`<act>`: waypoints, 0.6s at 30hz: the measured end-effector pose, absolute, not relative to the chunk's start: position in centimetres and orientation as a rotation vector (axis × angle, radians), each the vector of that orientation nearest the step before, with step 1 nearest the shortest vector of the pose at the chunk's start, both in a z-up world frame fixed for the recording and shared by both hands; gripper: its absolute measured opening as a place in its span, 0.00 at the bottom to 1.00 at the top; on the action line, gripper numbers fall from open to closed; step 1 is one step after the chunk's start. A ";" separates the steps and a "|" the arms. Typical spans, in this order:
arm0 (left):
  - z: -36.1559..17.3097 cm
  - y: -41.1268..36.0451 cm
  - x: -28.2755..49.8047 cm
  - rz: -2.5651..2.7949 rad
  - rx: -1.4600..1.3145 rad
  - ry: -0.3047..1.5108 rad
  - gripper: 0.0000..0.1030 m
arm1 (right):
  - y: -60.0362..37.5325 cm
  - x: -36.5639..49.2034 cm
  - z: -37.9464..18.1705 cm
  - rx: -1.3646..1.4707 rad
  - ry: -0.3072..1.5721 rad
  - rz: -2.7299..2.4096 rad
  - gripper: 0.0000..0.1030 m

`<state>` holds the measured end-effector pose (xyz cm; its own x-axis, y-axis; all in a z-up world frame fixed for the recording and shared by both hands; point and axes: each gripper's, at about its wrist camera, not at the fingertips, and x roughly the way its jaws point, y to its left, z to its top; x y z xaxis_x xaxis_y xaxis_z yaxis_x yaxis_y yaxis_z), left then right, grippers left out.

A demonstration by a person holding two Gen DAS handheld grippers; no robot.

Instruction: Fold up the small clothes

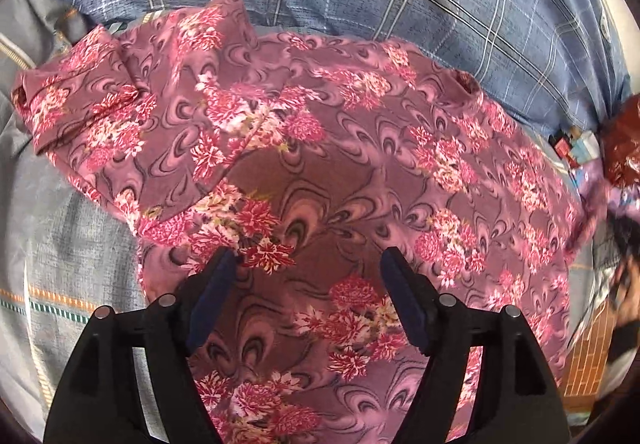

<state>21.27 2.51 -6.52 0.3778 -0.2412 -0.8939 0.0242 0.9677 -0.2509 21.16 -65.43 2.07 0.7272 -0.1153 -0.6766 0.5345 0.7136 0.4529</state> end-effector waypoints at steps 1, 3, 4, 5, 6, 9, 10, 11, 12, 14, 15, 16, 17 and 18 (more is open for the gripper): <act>-6.5 2.4 21.2 -0.166 -0.200 1.172 0.73 | -66.7 19.8 0.9 0.719 0.700 -0.412 0.09; -6.4 2.0 21.0 -0.156 -0.175 1.180 0.73 | -68.1 17.7 -0.7 0.767 0.752 -0.452 0.10; -6.3 2.0 20.7 -0.157 -0.171 1.186 0.73 | -68.8 16.1 -1.1 0.809 0.733 -0.457 0.10; -6.2 2.1 20.5 -0.162 -0.175 1.189 0.73 | -69.1 15.0 -1.0 0.834 0.695 -0.450 0.10; -6.1 2.2 20.2 -0.171 -0.185 1.193 0.73 | -69.2 14.2 -0.6 0.844 0.669 -0.440 0.12; -5.8 3.0 19.8 -0.187 -0.242 1.205 0.73 | -69.0 13.6 0.8 0.839 0.603 -0.358 0.53; -5.7 3.2 19.8 -0.187 -0.269 1.201 0.73 | -68.5 14.3 1.5 0.820 0.592 -0.336 0.65; -5.6 3.4 19.8 -0.182 -0.287 1.198 0.73 | -68.3 14.8 1.9 0.799 0.584 -0.325 0.66; -5.6 3.6 19.8 -0.173 -0.305 1.199 0.73 | -68.0 15.7 2.2 0.771 0.580 -0.322 0.66; -5.6 3.7 19.9 -0.167 -0.317 1.203 0.73 | -67.9 18.1 1.5 0.743 0.621 -0.333 0.67; -5.8 3.7 19.9 -0.164 -0.317 1.208 0.73 | -67.5 18.9 1.1 0.753 0.635 -0.339 0.68; -5.9 3.6 19.9 -0.162 -0.310 1.213 0.73 | -67.6 20.0 0.1 0.773 0.652 -0.339 0.67; -6.0 3.5 19.9 -0.161 -0.302 1.217 0.73 | -67.6 20.8 -0.6 0.781 0.666 -0.345 0.62; -6.0 3.5 19.9 -0.161 -0.292 1.218 0.73 | -67.2 21.6 -1.2 0.785 0.674 -0.347 0.52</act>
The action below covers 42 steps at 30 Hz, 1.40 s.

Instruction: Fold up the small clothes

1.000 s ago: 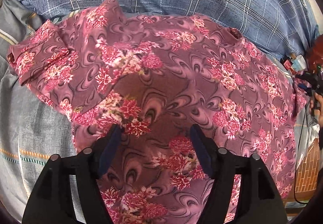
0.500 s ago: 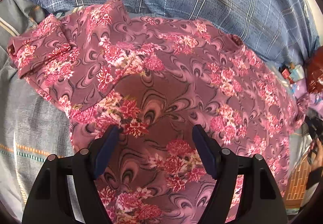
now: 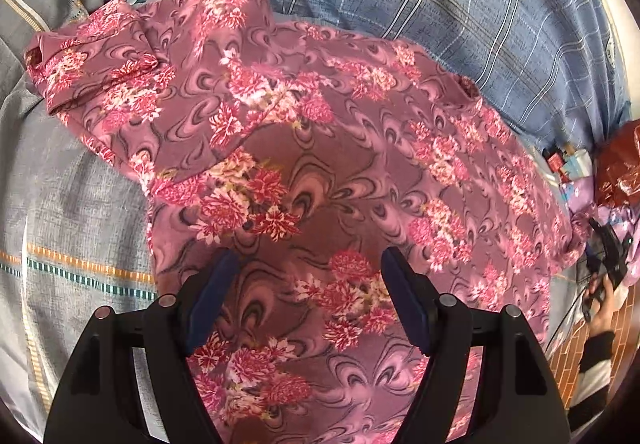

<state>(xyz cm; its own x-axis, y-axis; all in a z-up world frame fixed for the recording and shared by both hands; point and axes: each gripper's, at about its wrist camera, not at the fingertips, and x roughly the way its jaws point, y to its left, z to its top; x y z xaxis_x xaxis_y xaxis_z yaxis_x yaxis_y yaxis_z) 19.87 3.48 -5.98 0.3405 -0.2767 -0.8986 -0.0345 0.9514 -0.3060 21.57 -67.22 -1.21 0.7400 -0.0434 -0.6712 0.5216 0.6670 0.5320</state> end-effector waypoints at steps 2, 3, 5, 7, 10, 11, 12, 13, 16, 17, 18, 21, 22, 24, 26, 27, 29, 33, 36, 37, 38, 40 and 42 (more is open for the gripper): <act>-5.9 3.4 19.7 -0.162 -0.284 1.215 0.73 | -66.8 22.1 -1.4 0.784 0.658 -0.318 0.08; -5.9 3.4 19.7 -0.160 -0.282 1.216 0.73 | -66.7 21.7 -1.0 0.771 0.633 -0.325 0.08; -6.0 3.4 19.5 -0.154 -0.275 1.213 0.73 | -66.4 20.4 0.6 0.715 0.558 -0.337 0.08; -6.0 3.1 19.4 -0.145 -0.259 1.211 0.73 | -66.7 18.9 2.3 0.678 0.493 -0.356 0.08; -6.0 2.4 19.3 -0.132 -0.224 1.209 0.73 | -67.9 18.4 2.6 0.624 0.556 -0.426 0.08; -6.0 2.3 19.3 -0.133 -0.219 1.206 0.73 | -68.2 18.3 2.4 0.626 0.578 -0.444 0.08; -6.0 2.3 19.2 -0.133 -0.217 1.202 0.73 | -68.4 17.9 2.5 0.651 0.581 -0.439 0.08; -6.0 2.3 19.2 -0.130 -0.216 1.198 0.73 | -68.3 17.7 2.8 0.660 0.571 -0.433 0.08; -5.9 2.2 19.1 -0.141 -0.211 1.194 0.73 | -66.4 17.5 4.7 0.611 0.543 -0.408 0.08; -5.8 2.2 19.1 -0.151 -0.213 1.194 0.73 | -65.4 18.0 5.3 0.588 0.538 -0.394 0.08; -5.7 2.4 19.1 -0.170 -0.221 1.191 0.73 | -64.4 17.8 6.3 0.554 0.537 -0.376 0.08; -5.4 3.0 18.9 -0.224 -0.254 1.162 0.73 | -59.5 19.1 8.8 0.438 0.541 -0.304 0.08; -5.2 3.2 18.9 -0.237 -0.261 1.146 0.73 | -57.9 19.4 9.5 0.412 0.538 -0.275 0.08; -4.9 3.8 18.8 -0.264 -0.267 1.105 0.73 | -54.7 19.9 10.6 0.375 0.533 -0.215 0.08; -4.8 4.5 18.7 -0.289 -0.264 1.064 0.73 | -51.1 20.9 11.3 0.345 0.533 -0.157 0.08; -4.7 4.7 18.6 -0.297 -0.264 1.050 0.73 | -49.3 21.3 11.5 0.335 0.536 -0.127 0.08; -4.6 5.4 18.3 -0.318 -0.268 1.011 0.73 | -46.0 21.8 11.6 0.315 0.549 -0.070 0.08; -3.8 6.3 18.0 -0.317 -0.259 0.949 0.73 | -39.7 23.2 10.8 0.306 0.584 0.037 0.08; -3.0 6.9 17.9 -0.319 -0.279 0.895 0.73 | -35.6 24.2 9.4 0.293 0.625 0.100 0.08; -2.9 7.2 17.8 -0.313 -0.279 0.883 0.73 | -34.1 24.6 8.6 0.285 0.644 0.119 0.08; -2.8 7.4 17.8 -0.300 -0.268 0.875 0.73 | -32.5 25.0 7.9 0.276 0.666 0.140 0.08; -2.8 7.5 17.9 -0.267 -0.230 0.866 0.73 | -30.2 25.9 6.5 0.266 0.701 0.168 0.08; -2.9 7.8 18.1 -0.240 -0.206 0.864 0.73 | -28.2 26.3 5.3 0.256 0.735 0.198 0.08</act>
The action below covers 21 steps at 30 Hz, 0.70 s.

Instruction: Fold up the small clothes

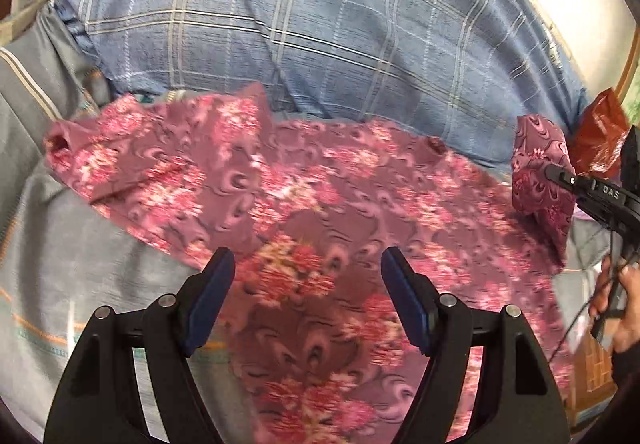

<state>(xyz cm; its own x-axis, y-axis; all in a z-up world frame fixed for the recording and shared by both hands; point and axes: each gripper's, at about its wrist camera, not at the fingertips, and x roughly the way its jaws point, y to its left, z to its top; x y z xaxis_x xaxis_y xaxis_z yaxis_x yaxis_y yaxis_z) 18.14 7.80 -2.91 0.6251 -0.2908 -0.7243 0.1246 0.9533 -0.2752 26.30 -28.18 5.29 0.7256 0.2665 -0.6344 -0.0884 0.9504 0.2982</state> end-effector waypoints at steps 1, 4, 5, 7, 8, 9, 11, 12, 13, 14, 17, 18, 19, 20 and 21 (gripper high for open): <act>-3.1 8.0 18.3 -0.235 -0.210 0.870 0.73 | -26.8 26.5 4.6 0.250 0.753 0.216 0.08; -3.4 9.0 18.7 -0.231 -0.250 0.889 0.73 | -23.9 26.7 3.0 0.249 0.788 0.253 0.09; -3.4 9.4 18.8 -0.234 -0.269 0.893 0.73 | -23.4 26.6 2.7 0.248 0.795 0.262 0.10; -3.4 10.0 18.8 -0.235 -0.294 0.895 0.73 | -21.4 26.7 1.6 0.228 0.823 0.283 0.12; -3.3 10.1 18.8 -0.234 -0.302 0.895 0.73 | -20.3 26.8 1.0 0.209 0.844 0.291 0.12; -3.3 10.3 18.8 -0.232 -0.309 0.894 0.73 | -19.5 26.8 0.4 0.194 0.863 0.300 0.13; -3.4 10.5 18.8 -0.231 -0.319 0.894 0.73 | -18.0 26.9 -0.7 0.153 0.903 0.315 0.15; -3.4 10.6 18.8 -0.231 -0.322 0.895 0.73 | -17.0 26.9 -1.5 0.111 0.939 0.311 0.16; -3.5 10.6 18.9 -0.230 -0.322 0.897 0.73 | -16.5 26.9 -2.0 0.083 0.958 0.304 0.18; -3.5 10.6 18.9 -0.227 -0.321 0.899 0.73 | -16.1 26.7 -2.3 0.064 0.967 0.303 0.23; -3.7 10.6 19.0 -0.218 -0.310 0.908 0.73 | -15.6 26.0 -2.5 0.045 0.987 0.307 0.30; -3.7 10.5 19.0 -0.215 -0.305 0.910 0.73 | -15.6 25.5 -2.3 0.044 0.987 0.310 0.30; -3.7 10.5 19.0 -0.211 -0.300 0.911 0.73 | -15.6 25.1 -2.0 0.041 0.985 0.313 0.31; -3.7 10.5 18.9 -0.208 -0.296 0.911 0.73 | -15.8 24.7 -1.7 0.039 0.981 0.318 0.32; -3.6 10.5 18.9 -0.207 -0.293 0.910 0.73 | -16.0 24.0 -1.2 0.042 0.972 0.325 0.33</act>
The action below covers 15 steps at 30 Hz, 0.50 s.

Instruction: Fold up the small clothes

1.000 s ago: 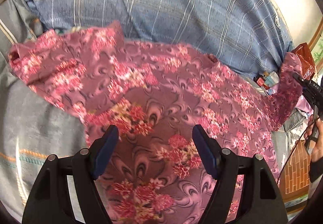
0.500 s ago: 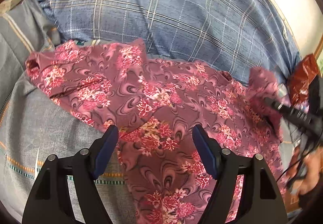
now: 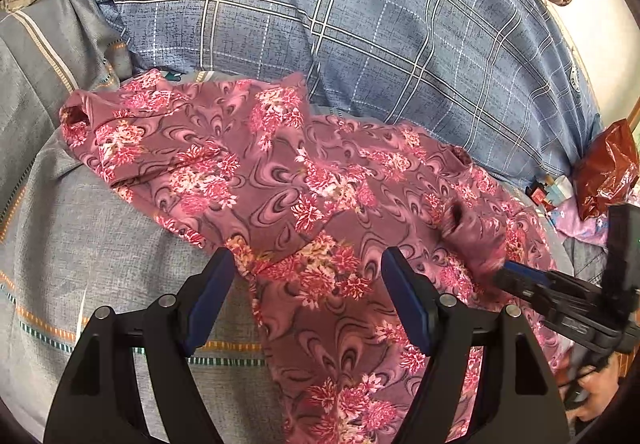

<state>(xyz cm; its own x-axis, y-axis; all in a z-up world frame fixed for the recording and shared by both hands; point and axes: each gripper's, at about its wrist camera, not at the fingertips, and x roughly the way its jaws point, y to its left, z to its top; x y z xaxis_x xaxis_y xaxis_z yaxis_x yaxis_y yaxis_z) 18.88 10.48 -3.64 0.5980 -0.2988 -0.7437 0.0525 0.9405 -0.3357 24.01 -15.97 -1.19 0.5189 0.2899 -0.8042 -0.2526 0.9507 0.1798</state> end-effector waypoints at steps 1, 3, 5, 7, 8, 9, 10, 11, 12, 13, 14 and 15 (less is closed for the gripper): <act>-3.6 10.5 18.8 -0.205 -0.291 0.907 0.73 | -16.4 23.2 -0.5 0.050 0.959 0.332 0.34; -3.4 10.5 18.7 -0.208 -0.288 0.900 0.73 | -17.6 21.4 1.0 0.091 0.920 0.343 0.35; -3.3 10.3 18.5 -0.214 -0.283 0.895 0.73 | -19.7 19.8 2.4 0.166 0.865 0.341 0.38; -3.3 9.9 18.4 -0.223 -0.273 0.896 0.73 | -22.8 18.5 3.4 0.275 0.809 0.300 0.43; -3.3 9.6 18.4 -0.228 -0.265 0.896 0.73 | -24.5 17.8 3.6 0.335 0.784 0.273 0.46; -3.2 9.2 18.3 -0.236 -0.251 0.896 0.73 | -27.4 17.0 3.6 0.424 0.757 0.227 0.46; -3.2 8.9 18.2 -0.242 -0.240 0.896 0.73 | -29.1 16.7 3.4 0.472 0.750 0.194 0.47; -3.2 8.5 18.2 -0.250 -0.230 0.897 0.73 | -31.5 16.3 2.9 0.527 0.751 0.144 0.48; -3.3 8.1 18.2 -0.263 -0.222 0.898 0.73 | -32.8 16.2 2.5 0.555 0.758 0.112 0.48; -3.3 7.7 18.2 -0.279 -0.217 0.901 0.73 | -34.7 15.9 1.8 0.611 0.767 0.069 0.48; -3.3 7.4 18.2 -0.291 -0.218 0.904 0.73 | -35.9 15.6 1.3 0.660 0.766 0.057 0.48; -3.4 7.1 18.2 -0.307 -0.220 0.908 0.73 | -37.4 15.3 0.4 0.735 0.759 0.041 0.48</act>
